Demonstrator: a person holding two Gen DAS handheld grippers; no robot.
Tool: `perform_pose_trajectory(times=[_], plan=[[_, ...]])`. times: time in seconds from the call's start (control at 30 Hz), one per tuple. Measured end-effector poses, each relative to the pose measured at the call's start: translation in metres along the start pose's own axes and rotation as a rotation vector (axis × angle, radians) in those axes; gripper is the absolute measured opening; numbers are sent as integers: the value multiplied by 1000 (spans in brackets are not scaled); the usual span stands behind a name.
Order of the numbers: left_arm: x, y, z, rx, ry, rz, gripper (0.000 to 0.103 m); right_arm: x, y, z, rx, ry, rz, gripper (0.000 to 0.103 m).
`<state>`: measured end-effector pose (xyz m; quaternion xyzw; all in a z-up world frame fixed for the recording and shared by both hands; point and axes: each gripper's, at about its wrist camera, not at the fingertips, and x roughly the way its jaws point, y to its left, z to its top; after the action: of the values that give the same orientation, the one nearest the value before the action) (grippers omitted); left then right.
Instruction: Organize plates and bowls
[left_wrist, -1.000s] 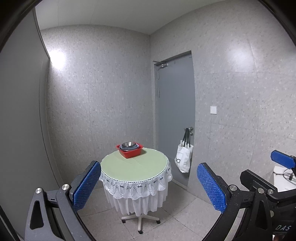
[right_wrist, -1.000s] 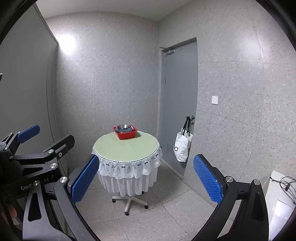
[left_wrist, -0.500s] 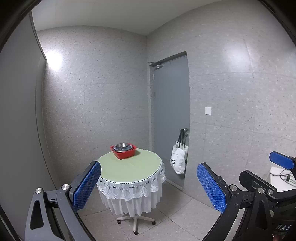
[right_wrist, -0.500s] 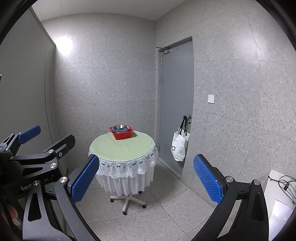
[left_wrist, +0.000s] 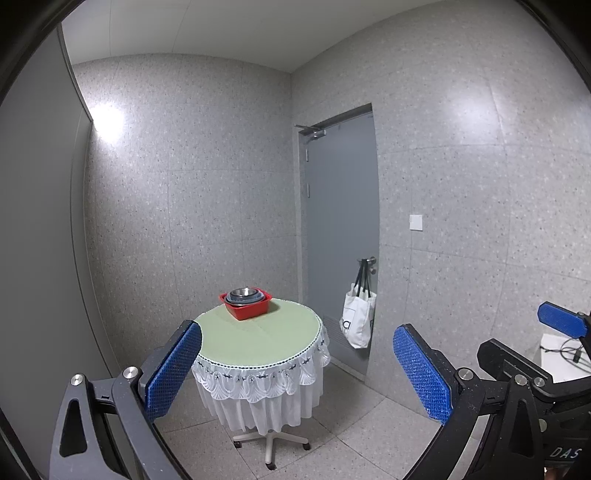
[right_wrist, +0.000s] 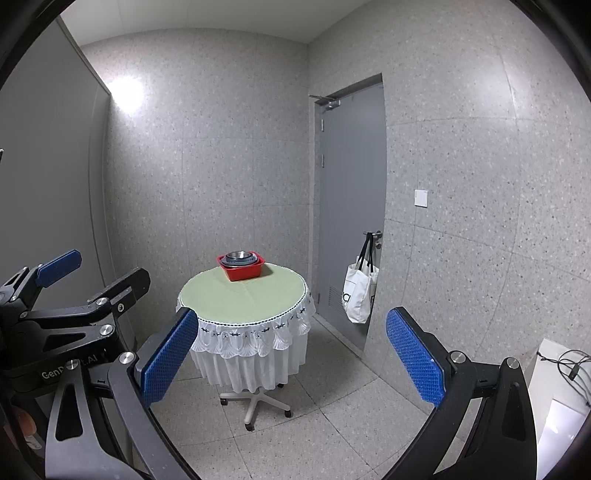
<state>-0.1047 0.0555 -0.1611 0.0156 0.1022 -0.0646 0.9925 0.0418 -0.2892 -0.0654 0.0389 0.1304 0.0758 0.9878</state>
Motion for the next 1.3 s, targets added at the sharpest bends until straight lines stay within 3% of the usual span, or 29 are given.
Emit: perform_pose_trajectory(times=[1.3], plan=[[14,6,-11,1,-6,12,103,4,5,2,8,0,14,103]])
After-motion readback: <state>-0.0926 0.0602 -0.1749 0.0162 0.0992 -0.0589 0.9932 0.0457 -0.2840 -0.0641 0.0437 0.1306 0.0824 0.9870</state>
